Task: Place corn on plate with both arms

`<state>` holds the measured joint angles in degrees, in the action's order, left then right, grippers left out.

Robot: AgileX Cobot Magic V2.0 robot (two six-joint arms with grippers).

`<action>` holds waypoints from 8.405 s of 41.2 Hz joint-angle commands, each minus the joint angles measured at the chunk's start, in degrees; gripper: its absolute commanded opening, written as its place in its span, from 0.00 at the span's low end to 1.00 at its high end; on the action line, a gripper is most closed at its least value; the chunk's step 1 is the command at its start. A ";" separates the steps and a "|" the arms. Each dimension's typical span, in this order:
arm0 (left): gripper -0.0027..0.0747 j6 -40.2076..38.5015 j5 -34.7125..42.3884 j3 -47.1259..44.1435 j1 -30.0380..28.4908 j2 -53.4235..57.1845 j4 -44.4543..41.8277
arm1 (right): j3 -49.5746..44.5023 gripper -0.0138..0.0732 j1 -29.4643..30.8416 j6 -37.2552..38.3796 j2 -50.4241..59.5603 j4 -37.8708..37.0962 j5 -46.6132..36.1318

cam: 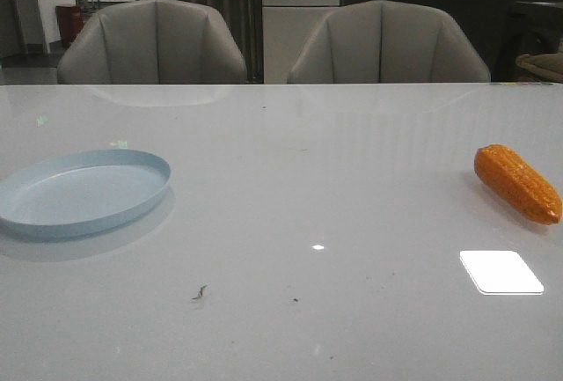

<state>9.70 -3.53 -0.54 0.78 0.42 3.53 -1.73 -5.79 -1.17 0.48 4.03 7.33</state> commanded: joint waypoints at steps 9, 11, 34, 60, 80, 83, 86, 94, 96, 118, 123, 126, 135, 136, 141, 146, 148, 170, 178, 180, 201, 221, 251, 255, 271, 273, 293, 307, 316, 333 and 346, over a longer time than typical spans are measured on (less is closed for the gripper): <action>0.16 -0.68 5.27 -2.20 0.19 0.93 0.16 | 1.34 0.24 -0.12 -0.47 1.49 0.03 -5.21; 0.16 -0.68 5.27 -2.20 0.19 0.93 0.16 | 1.34 0.24 -0.12 -0.47 1.49 0.03 -5.21; 0.16 -0.68 7.09 -2.20 0.19 0.93 0.16 | 1.34 0.24 -0.12 -0.47 1.49 0.03 -7.33; 0.16 -0.68 13.14 11.98 0.19 0.26 -0.18 | 14.83 0.23 0.13 1.17 0.72 1.24 -12.37; 0.16 -0.68 10.62 34.28 0.19 -28.77 0.03 | 37.98 0.23 0.13 1.17 -28.21 1.09 -5.71; 0.16 -0.68 11.17 34.56 0.19 -32.83 0.29 | 37.87 0.23 0.13 1.17 -32.39 1.09 -6.71; 0.16 -0.68 10.09 34.56 0.19 -36.52 0.43 | 37.87 0.23 0.13 1.17 -36.30 1.09 -5.92; 0.16 -0.68 4.67 34.56 0.19 -46.52 4.01 | 37.87 0.23 0.13 1.17 -45.89 1.09 -1.05; 0.16 -0.68 4.05 34.56 0.19 -48.16 6.39 | 37.87 0.23 0.13 1.17 -47.79 1.09 -0.39; 0.56 -0.68 -1.60 34.56 0.19 -56.04 10.80 | 37.87 0.74 0.13 1.17 -55.59 1.15 1.21; 0.69 -0.68 -2.66 34.56 0.19 -58.36 15.96 | 37.87 0.74 0.13 1.17 -55.71 1.61 2.39; 0.69 -0.68 -4.98 35.47 0.19 -60.12 16.46 | 37.87 0.74 0.13 1.17 -55.78 2.39 2.72; 0.69 -0.68 -15.19 46.46 0.19 -69.55 11.53 | 37.87 0.74 0.13 1.17 -56.11 2.47 4.23; 0.69 -0.68 -16.33 48.57 0.19 -71.16 11.21 | 37.87 0.74 0.13 1.17 -56.11 2.47 4.70; 0.69 -0.68 -23.94 58.45 0.19 -78.84 10.59 | 37.87 0.74 0.13 1.17 -56.11 2.47 6.80; 0.69 -0.68 -33.94 68.17 0.19 -87.82 10.59 | 37.87 0.74 0.13 1.17 -56.11 2.47 7.64; 0.69 -0.68 -35.72 70.82 0.19 -90.66 10.59 | 37.87 0.74 0.13 1.17 -56.11 2.47 7.70; 0.69 -0.68 -36.07 80.28 0.19 -109.54 10.05 | 37.87 0.74 0.13 1.17 -56.11 2.47 8.17; 0.69 -0.68 -35.97 80.28 0.19 -111.72 10.05 | 37.87 0.74 0.13 1.17 -56.11 2.47 8.57; 0.69 -0.68 -35.94 80.28 0.19 -112.16 10.05 | 37.87 0.74 0.13 1.17 -56.11 2.47 8.63; 0.18 -0.68 -35.18 80.16 0.19 -113.35 10.52 | 37.87 0.74 0.13 1.17 -56.11 2.47 8.70; 0.16 -0.68 -37.50 91.16 0.80 -113.35 32.31 | 37.87 0.74 0.13 1.17 -56.11 2.47 8.76; 0.16 -0.68 -44.05 96.61 16.92 -113.35 30.47 | 37.87 0.74 0.13 1.17 -56.11 2.47 9.27; 0.16 -0.68 -42.93 94.95 18.36 -113.35 28.78 | 37.87 0.74 0.13 1.17 -56.11 2.47 9.27; 0.16 -0.68 -38.29 87.69 20.16 -113.35 28.54 | 37.87 0.74 0.13 1.17 -56.11 2.47 9.27; 0.16 -0.68 -38.07 87.27 20.16 -113.35 28.54 | 37.87 0.74 0.13 1.17 -56.11 2.47 9.27; 0.58 -0.68 -37.66 85.15 20.16 -114.33 27.82 | 37.87 0.74 0.13 1.17 -56.16 2.47 9.26; 0.58 -0.58 -43.13 104.73 20.16 -114.22 12.95 | 37.87 0.74 0.13 1.17 -56.16 2.47 9.26; 0.58 -0.68 -49.96 118.04 19.89 -114.09 -0.56 | 37.87 0.74 0.13 1.17 -56.17 2.47 9.20; 0.58 -5.13 -49.46 121.39 13.37 -103.35 -5.30 | 37.87 0.74 0.13 1.17 -56.17 2.47 9.57; 0.58 -5.02 -44.71 109.69 11.09 -91.58 -9.11 | 37.87 0.74 0.13 1.17 -56.17 2.47 9.62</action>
<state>5.27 -54.51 112.60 11.84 -96.29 -4.70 34.04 -5.79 0.00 -56.03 6.30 20.55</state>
